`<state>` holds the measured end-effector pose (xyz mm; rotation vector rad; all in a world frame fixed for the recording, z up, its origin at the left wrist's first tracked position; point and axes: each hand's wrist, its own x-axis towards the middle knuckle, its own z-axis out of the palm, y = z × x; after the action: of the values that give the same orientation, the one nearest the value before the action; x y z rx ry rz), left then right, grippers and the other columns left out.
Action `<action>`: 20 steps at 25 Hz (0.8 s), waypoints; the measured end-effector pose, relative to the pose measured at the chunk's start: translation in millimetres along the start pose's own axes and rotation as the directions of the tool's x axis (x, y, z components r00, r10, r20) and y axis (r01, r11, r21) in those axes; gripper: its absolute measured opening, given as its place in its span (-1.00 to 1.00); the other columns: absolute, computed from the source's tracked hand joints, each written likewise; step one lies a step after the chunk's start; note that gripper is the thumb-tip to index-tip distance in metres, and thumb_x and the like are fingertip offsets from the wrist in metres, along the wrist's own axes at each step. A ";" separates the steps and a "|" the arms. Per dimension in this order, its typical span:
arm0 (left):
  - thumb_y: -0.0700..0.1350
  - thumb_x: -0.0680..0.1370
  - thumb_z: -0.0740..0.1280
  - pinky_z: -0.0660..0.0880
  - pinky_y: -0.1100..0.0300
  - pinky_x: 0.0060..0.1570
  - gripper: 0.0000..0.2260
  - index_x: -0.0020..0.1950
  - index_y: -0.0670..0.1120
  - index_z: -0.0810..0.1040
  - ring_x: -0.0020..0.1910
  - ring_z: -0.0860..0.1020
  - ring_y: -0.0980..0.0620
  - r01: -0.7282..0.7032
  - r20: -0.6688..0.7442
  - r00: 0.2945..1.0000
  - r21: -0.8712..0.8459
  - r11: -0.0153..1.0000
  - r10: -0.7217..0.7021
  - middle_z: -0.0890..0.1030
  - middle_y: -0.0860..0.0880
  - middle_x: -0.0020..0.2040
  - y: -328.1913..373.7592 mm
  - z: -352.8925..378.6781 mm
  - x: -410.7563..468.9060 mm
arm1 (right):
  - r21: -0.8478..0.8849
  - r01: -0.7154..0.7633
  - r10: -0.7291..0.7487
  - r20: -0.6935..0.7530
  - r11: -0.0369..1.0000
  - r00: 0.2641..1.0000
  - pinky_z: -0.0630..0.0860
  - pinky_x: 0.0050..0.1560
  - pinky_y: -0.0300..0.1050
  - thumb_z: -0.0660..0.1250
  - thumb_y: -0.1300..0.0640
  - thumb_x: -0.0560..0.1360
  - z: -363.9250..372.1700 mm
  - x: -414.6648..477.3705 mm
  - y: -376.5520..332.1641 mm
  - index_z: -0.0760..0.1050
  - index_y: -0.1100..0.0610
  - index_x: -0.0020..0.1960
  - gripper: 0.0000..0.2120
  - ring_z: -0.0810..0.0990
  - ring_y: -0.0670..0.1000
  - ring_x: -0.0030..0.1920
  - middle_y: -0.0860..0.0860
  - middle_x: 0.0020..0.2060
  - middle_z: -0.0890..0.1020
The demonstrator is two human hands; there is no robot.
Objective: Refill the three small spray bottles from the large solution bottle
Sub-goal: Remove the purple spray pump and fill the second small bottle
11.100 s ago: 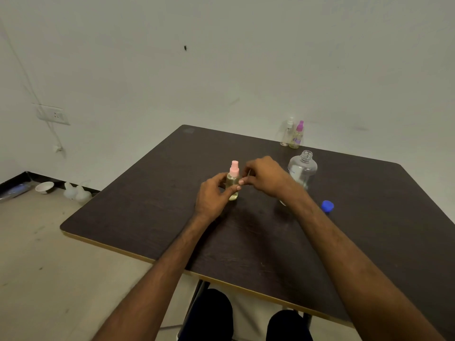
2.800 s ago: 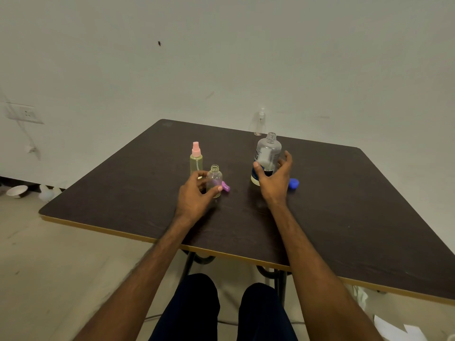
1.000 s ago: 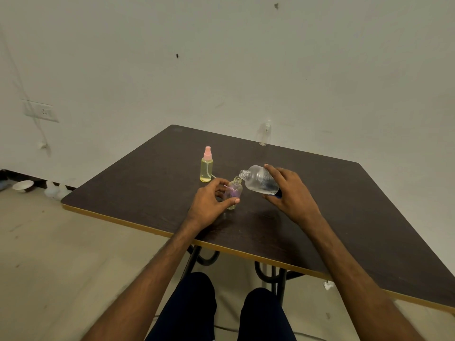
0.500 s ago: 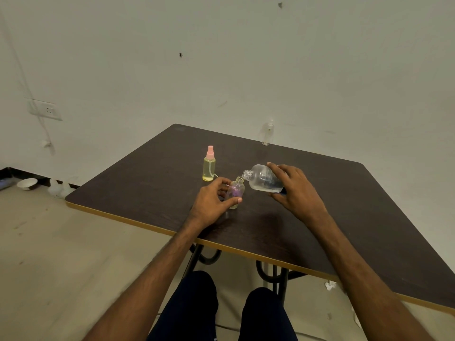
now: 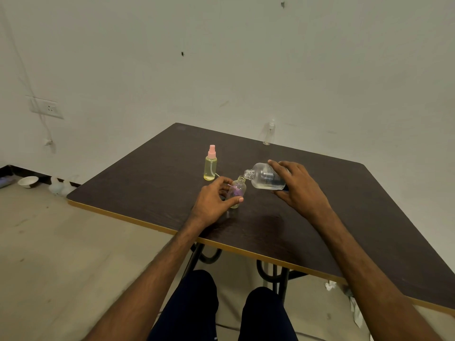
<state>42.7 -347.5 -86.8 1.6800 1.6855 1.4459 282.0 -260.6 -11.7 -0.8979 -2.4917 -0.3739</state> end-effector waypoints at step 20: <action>0.09 0.39 0.56 0.62 0.06 0.11 -0.58 0.16 0.01 0.52 0.04 0.62 0.16 0.002 0.018 1.000 -0.006 1.000 -0.002 0.66 0.08 0.05 3.5 -2.0 -0.3 | -0.069 0.031 -0.029 0.031 0.997 0.999 0.55 0.11 0.09 0.51 0.07 0.43 -9.8 5.0 -1.4 0.29 0.09 0.51 -0.28 0.47 0.21 0.27 0.19 0.30 0.49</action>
<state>43.0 -349.4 -83.3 1.6831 1.6708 1.4293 280.9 -262.9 -0.8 -0.8997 -2.5357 -0.4632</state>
